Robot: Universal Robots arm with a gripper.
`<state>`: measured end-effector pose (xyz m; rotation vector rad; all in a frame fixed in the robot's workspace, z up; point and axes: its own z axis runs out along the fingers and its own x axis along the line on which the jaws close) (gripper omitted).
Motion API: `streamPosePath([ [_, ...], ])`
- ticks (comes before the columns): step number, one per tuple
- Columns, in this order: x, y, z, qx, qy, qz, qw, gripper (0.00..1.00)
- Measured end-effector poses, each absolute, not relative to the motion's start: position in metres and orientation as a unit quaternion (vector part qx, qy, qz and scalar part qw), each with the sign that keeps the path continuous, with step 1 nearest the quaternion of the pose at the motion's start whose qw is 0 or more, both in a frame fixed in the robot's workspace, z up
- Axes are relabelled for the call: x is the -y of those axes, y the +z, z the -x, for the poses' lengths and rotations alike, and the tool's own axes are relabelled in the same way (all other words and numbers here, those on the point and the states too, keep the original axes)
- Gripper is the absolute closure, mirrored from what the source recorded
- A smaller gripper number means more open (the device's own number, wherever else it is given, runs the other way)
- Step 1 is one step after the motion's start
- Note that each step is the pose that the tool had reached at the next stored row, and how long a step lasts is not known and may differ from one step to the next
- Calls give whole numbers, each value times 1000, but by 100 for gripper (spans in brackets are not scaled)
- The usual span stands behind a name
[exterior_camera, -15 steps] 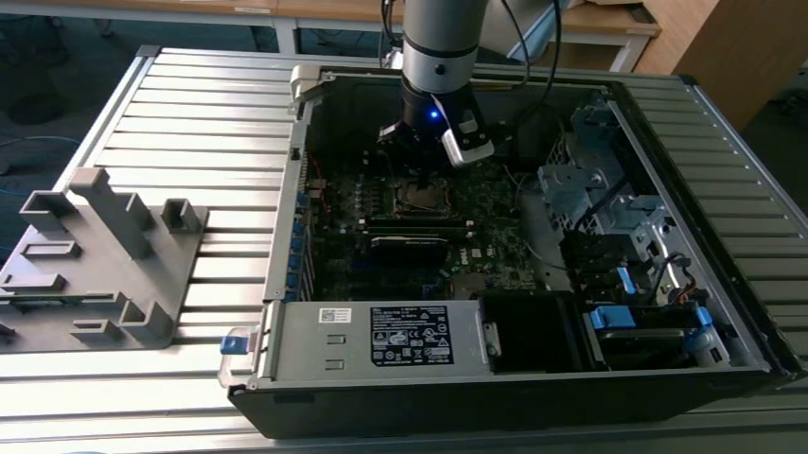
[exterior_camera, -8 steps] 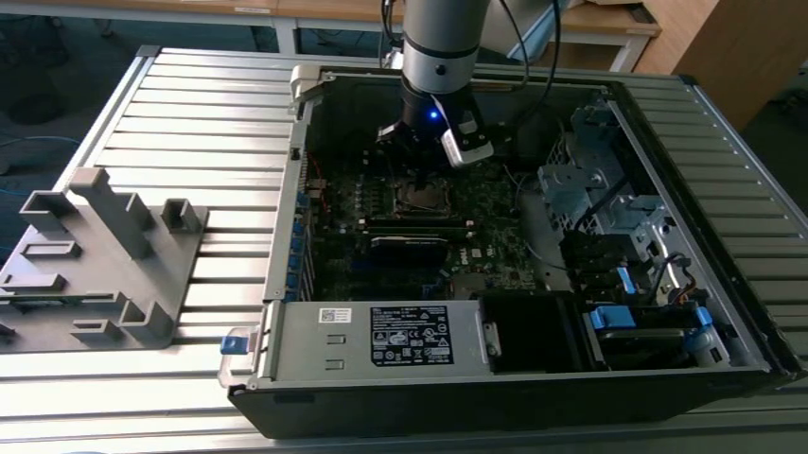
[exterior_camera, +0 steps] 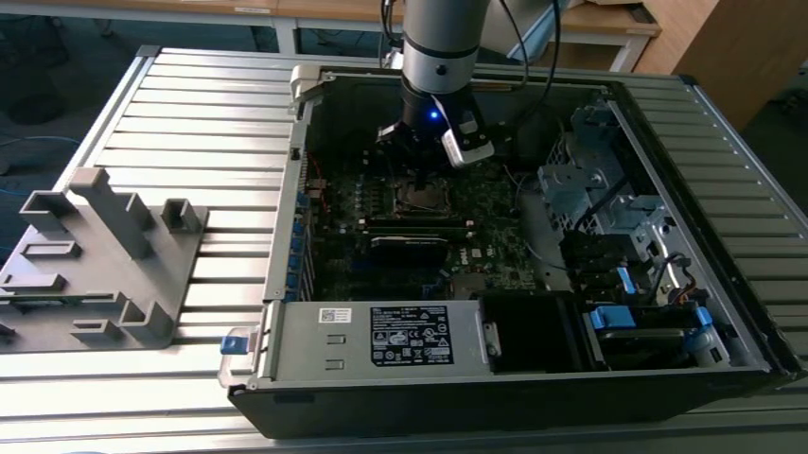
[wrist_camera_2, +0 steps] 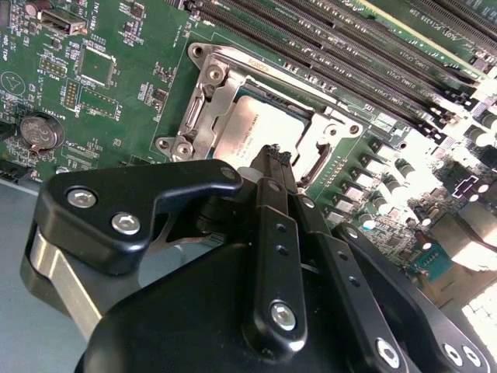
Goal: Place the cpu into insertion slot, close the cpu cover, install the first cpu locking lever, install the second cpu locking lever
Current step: 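Close the cpu cover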
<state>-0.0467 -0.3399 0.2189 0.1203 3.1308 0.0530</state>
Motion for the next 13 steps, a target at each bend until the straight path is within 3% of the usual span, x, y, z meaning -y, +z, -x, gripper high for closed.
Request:
streamPosePath([
  [13, 340, 219, 49, -999, 17, -38, 4, 89],
])
